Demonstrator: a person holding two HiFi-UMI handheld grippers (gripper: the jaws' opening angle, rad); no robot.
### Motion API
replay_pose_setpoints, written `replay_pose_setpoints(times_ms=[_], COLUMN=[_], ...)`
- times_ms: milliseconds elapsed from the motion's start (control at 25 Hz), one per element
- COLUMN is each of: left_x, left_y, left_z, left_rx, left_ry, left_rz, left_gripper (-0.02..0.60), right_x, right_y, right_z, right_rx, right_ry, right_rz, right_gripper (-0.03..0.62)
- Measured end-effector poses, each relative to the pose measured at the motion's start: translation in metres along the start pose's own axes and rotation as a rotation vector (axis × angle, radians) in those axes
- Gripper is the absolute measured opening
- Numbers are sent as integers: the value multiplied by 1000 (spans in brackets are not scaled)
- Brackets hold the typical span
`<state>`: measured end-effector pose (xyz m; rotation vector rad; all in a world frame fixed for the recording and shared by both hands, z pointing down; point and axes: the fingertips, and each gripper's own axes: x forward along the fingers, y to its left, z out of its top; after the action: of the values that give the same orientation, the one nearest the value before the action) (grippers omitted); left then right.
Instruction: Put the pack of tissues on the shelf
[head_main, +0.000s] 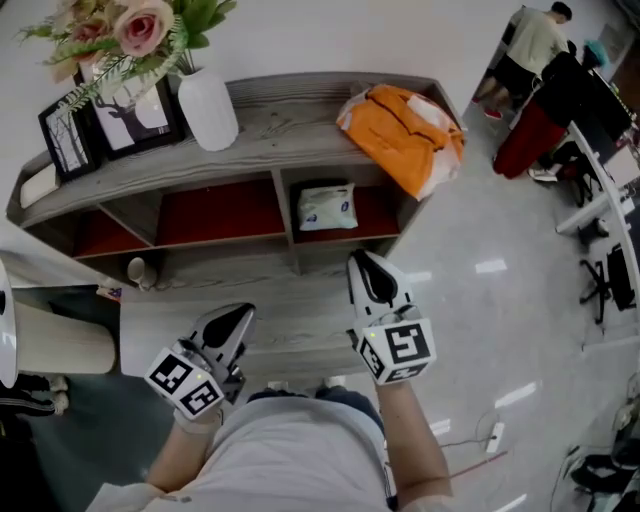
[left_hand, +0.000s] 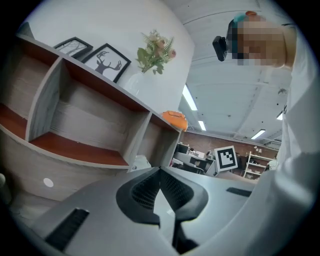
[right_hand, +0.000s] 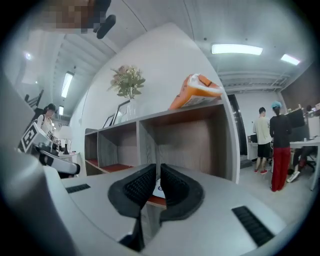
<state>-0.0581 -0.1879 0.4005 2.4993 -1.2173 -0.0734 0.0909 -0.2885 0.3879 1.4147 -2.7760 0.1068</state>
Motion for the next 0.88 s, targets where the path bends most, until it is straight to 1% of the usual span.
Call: replay_pose_setpoints(times_ms=[200, 440, 640, 880], left_x=[24, 48, 61, 71], left_y=[-13, -24, -32, -36], left_z=[-1, -5, -8, -10], left_rx=[8, 18, 23, 30], left_ry=[25, 53, 73, 89], left_rz=[-95, -179, -224, -247], left_gripper=[17, 17, 17, 17], right_x=[-33, -63, -74, -78], right_y=[3, 4, 5, 7], right_z=[5, -2, -14, -21], right_rx=[12, 43, 59, 79], right_ry=[-8, -5, 15, 24], right_rz=[-48, -107, -135, -143], right_gripper=[40, 40, 40, 40])
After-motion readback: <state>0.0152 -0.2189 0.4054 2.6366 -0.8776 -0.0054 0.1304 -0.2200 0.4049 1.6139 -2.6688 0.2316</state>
